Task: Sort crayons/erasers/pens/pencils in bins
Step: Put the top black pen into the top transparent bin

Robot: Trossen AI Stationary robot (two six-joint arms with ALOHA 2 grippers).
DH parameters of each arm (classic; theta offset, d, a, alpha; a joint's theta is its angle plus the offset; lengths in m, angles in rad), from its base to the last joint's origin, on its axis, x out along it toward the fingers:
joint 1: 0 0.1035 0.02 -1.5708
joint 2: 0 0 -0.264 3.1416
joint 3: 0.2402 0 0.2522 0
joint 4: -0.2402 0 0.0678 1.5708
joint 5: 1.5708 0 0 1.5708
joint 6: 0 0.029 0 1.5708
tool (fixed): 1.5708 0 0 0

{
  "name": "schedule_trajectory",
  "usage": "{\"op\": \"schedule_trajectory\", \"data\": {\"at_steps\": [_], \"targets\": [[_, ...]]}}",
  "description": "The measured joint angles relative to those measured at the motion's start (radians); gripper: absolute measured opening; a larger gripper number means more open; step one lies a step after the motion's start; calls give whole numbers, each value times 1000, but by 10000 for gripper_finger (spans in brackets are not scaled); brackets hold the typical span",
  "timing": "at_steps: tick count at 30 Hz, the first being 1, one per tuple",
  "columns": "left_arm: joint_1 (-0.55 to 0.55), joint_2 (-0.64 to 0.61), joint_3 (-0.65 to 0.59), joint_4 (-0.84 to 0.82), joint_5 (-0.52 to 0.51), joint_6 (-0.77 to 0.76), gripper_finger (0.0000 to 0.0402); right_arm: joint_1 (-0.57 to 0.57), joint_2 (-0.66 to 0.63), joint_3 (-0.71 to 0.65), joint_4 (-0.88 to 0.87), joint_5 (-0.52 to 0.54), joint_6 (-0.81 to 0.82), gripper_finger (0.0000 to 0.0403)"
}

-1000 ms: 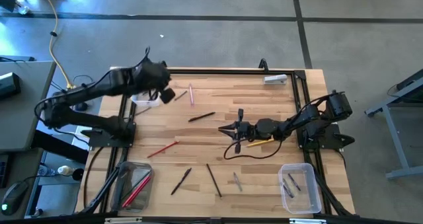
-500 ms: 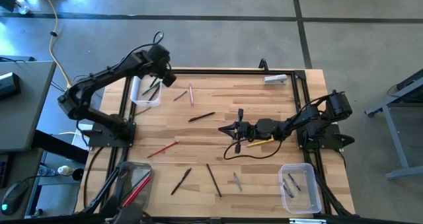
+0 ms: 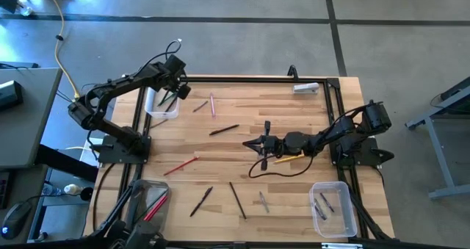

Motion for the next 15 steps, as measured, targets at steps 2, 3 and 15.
{"op": "schedule_trajectory", "data": {"at_steps": [2,3,15], "targets": [[-2,8,0,6,-2,-9,28,0,0,0,0,0,0,0],[-2,9,0,6,-2,-12,28,0,0,0,0,0,0,0],[-6,110,0,-1,-48,-49,39,0,0,0,0,-21,0,0]]}}
